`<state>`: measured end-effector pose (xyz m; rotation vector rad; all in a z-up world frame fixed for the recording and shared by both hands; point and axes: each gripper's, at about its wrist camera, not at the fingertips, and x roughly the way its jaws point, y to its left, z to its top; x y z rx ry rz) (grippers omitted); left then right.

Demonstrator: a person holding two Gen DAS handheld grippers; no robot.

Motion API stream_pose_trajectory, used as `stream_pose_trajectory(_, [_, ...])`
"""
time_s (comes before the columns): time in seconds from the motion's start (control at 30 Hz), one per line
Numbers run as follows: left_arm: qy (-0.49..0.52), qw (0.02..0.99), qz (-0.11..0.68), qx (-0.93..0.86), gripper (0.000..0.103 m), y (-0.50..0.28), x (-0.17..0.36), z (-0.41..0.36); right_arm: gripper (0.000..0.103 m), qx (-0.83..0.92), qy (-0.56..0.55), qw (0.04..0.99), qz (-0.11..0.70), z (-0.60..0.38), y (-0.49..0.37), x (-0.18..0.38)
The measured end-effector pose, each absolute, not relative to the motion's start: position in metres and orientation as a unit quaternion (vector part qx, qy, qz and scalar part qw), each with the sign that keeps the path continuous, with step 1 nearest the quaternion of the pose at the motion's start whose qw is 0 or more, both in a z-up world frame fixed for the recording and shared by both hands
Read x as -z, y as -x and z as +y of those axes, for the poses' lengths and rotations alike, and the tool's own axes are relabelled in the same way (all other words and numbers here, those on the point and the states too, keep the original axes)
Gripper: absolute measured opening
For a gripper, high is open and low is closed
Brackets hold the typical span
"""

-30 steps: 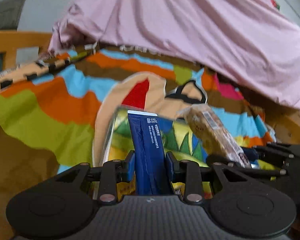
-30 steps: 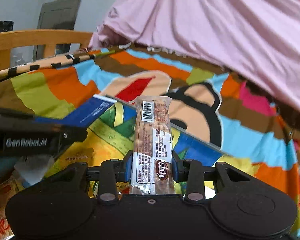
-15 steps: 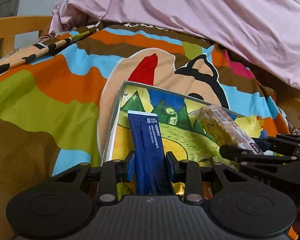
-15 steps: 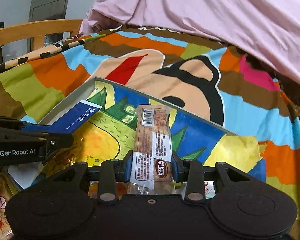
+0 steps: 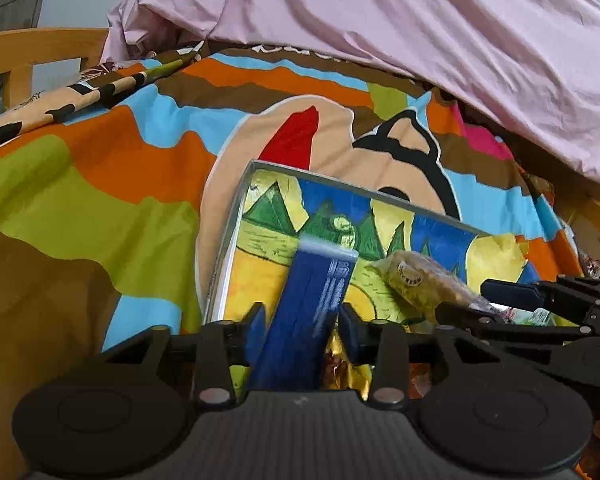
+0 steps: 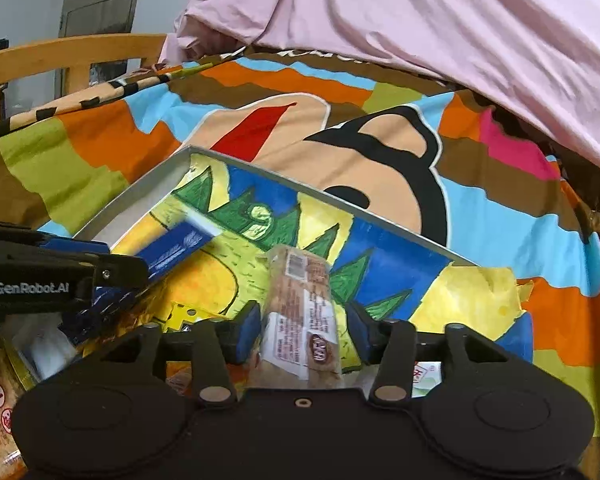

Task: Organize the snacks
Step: 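Open both tools over the tray and withdraw them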

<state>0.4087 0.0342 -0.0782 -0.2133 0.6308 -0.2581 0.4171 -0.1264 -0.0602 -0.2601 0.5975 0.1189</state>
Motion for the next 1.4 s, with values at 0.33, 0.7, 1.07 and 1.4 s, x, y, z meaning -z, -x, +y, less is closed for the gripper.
stream_pose_trajectory(0.33, [0.116, 0.948, 0.274, 0.117, 0.067, -0.39, 0.052, 0.039, 0.077, -0.046, 0.085, 0.96, 0.261, -0.141, -0.396, 0.03])
stream_pose_trajectory(0.7, [0.109, 0.975, 0.184, 0.06, 0.101, -0.313, -0.006, 0.06, 0.097, -0.048, 0.023, 0.981, 0.184, -0.158, -0.321, -0.03])
stream_pose_trajectory(1.07, [0.086, 0.981, 0.171, 0.031, 0.102, -0.212, -0.031, 0.08, 0.102, -0.069, 0.021, 0.984, 0.162, -0.158, -0.223, -0.054])
stream_pose_trajectory(1.4, [0.075, 0.982, 0.17, 0.031, 0.102, -0.136, -0.036, 0.084, 0.102, -0.087, 0.034, 0.986, 0.139, -0.161, -0.133, -0.061])
